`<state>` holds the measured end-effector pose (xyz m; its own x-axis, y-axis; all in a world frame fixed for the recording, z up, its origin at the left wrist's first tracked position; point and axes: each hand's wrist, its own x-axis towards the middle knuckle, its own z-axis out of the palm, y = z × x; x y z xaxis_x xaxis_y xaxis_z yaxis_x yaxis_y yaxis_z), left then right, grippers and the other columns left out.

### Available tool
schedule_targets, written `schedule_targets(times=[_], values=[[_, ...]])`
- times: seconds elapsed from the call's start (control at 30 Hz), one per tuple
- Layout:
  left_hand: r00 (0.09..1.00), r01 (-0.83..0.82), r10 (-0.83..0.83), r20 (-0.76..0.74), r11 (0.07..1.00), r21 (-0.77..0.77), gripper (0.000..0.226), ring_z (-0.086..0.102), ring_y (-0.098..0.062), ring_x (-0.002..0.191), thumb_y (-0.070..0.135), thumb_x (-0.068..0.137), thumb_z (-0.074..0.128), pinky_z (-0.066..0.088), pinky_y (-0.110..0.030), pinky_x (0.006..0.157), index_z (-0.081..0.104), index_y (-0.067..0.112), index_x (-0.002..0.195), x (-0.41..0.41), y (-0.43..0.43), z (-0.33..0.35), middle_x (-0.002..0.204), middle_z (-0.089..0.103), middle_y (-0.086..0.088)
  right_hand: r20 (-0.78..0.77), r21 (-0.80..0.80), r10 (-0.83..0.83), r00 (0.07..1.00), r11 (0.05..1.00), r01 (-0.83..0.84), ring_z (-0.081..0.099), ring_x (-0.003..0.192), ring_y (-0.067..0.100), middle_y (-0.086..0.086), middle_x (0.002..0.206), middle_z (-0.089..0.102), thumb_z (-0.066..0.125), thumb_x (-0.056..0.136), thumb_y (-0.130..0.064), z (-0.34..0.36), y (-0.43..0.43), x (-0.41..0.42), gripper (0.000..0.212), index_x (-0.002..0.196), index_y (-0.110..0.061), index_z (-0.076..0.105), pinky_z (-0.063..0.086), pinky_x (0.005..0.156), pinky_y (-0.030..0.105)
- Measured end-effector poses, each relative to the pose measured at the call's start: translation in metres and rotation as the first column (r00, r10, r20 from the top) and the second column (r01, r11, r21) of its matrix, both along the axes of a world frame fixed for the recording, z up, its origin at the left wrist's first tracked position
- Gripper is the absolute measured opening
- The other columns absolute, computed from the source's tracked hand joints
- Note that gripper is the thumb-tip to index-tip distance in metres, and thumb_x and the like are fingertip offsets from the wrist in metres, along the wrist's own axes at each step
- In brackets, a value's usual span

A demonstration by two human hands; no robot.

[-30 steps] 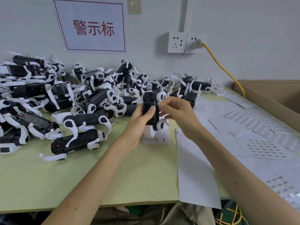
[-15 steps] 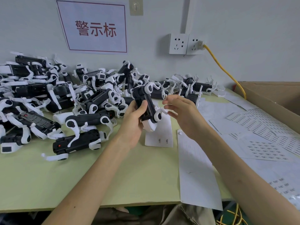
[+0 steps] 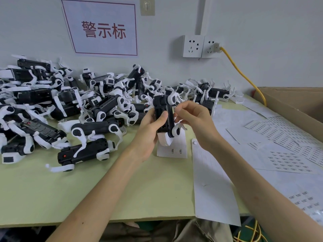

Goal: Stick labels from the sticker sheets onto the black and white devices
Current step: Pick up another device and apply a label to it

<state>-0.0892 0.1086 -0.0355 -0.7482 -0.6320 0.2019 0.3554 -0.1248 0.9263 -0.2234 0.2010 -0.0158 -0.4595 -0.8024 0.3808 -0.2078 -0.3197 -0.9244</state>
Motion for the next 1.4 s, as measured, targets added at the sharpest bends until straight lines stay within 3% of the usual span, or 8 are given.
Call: schedule_targets(times=[0.17, 0.4, 0.47, 0.57, 0.73, 0.83, 1.07, 1.4], values=[[0.999, -0.018, 0.021, 0.031, 0.997, -0.073, 0.030, 0.066, -0.020, 0.122, 0.021, 0.104, 0.055, 0.047, -0.041, 0.110, 0.058, 0.014, 0.134, -0.001, 0.000, -0.004, 0.126, 0.072, -0.004, -0.072, -0.004, -0.032, 0.997, 0.999, 0.032, 0.062, 0.069, 0.013, -0.007, 0.071, 0.066, 0.067, 0.095, -0.014, -0.005, -0.002, -0.001, 0.013, 0.083, -0.016, 0.068, 0.051, 0.069, 0.029], [0.997, -0.042, 0.048, 0.057, 0.994, -0.105, 0.041, 0.064, -0.018, 0.124, 0.035, 0.091, 0.062, 0.042, -0.044, 0.116, 0.061, 0.019, 0.129, -0.002, -0.001, -0.005, 0.126, 0.072, -0.001, -0.183, -0.020, -0.100, 0.978, 0.995, 0.098, 0.064, 0.066, 0.012, -0.006, 0.071, 0.067, 0.067, 0.098, -0.012, -0.006, -0.004, -0.001, 0.013, 0.086, -0.014, 0.066, 0.053, 0.067, 0.023], [0.997, -0.040, 0.045, 0.055, 0.995, -0.090, 0.039, 0.064, -0.019, 0.124, 0.034, 0.093, 0.061, 0.042, -0.045, 0.116, 0.061, 0.019, 0.130, -0.002, -0.002, -0.006, 0.126, 0.072, -0.002, -0.144, -0.010, -0.073, 0.987, 0.997, 0.072, 0.063, 0.067, 0.013, -0.005, 0.072, 0.066, 0.067, 0.097, -0.013, -0.004, -0.003, 0.000, 0.013, 0.084, -0.014, 0.067, 0.052, 0.067, 0.024], [0.996, -0.051, 0.056, 0.064, 0.995, -0.080, 0.036, 0.063, -0.020, 0.125, 0.033, 0.096, 0.061, 0.040, -0.048, 0.117, 0.061, 0.019, 0.130, -0.003, -0.003, -0.007, 0.127, 0.071, -0.002, 0.059, 0.008, 0.043, 0.997, 0.999, -0.044, 0.061, 0.073, 0.014, -0.001, 0.079, 0.065, 0.066, 0.090, -0.020, -0.001, 0.000, -0.001, 0.010, 0.080, -0.018, 0.068, 0.051, 0.072, 0.024], [0.997, -0.041, 0.045, 0.064, 0.997, -0.063, 0.046, 0.063, -0.019, 0.126, 0.035, 0.090, 0.064, 0.041, -0.046, 0.116, 0.058, 0.016, 0.132, -0.005, -0.003, -0.008, 0.130, 0.070, -0.004, 0.238, 0.061, 0.103, 0.966, 0.991, -0.121, 0.062, 0.076, 0.009, -0.004, 0.084, 0.068, 0.062, 0.098, -0.016, -0.001, -0.002, -0.003, 0.027, 0.076, -0.026, 0.074, 0.041, 0.072, 0.026], [0.999, -0.033, 0.034, 0.042, 0.999, -0.036, 0.034, 0.065, -0.019, 0.123, 0.025, 0.101, 0.060, 0.045, -0.044, 0.113, 0.057, 0.013, 0.133, -0.007, -0.004, -0.009, 0.129, 0.071, -0.006, 0.297, 0.083, 0.115, 0.948, 0.986, -0.146, 0.063, 0.079, 0.008, -0.006, 0.086, 0.068, 0.060, 0.099, -0.018, -0.001, -0.002, -0.003, 0.028, 0.078, -0.028, 0.076, 0.037, 0.076, 0.028], [0.999, -0.024, 0.024, 0.024, 1.000, 0.000, 0.031, 0.068, -0.019, 0.119, 0.019, 0.104, 0.055, 0.049, -0.037, 0.106, 0.057, 0.012, 0.134, -0.005, -0.005, -0.008, 0.123, 0.073, -0.003, 0.265, 0.106, 0.069, 0.962, 0.989, -0.100, 0.061, 0.081, 0.009, -0.006, 0.084, 0.068, 0.062, 0.099, -0.016, -0.003, -0.003, 0.000, 0.026, 0.078, -0.026, 0.076, 0.036, 0.083, 0.029], [0.998, -0.035, 0.037, 0.043, 0.998, -0.053, 0.042, 0.065, -0.020, 0.123, 0.033, 0.091, 0.064, 0.045, -0.045, 0.113, 0.059, 0.017, 0.129, -0.006, -0.006, -0.011, 0.125, 0.072, -0.003, 0.143, 0.099, 0.017, 0.990, 0.995, -0.032, 0.056, 0.081, 0.013, -0.006, 0.079, 0.067, 0.064, 0.099, -0.016, -0.003, -0.002, 0.004, 0.022, 0.077, -0.018, 0.068, 0.037, 0.075, 0.027]])
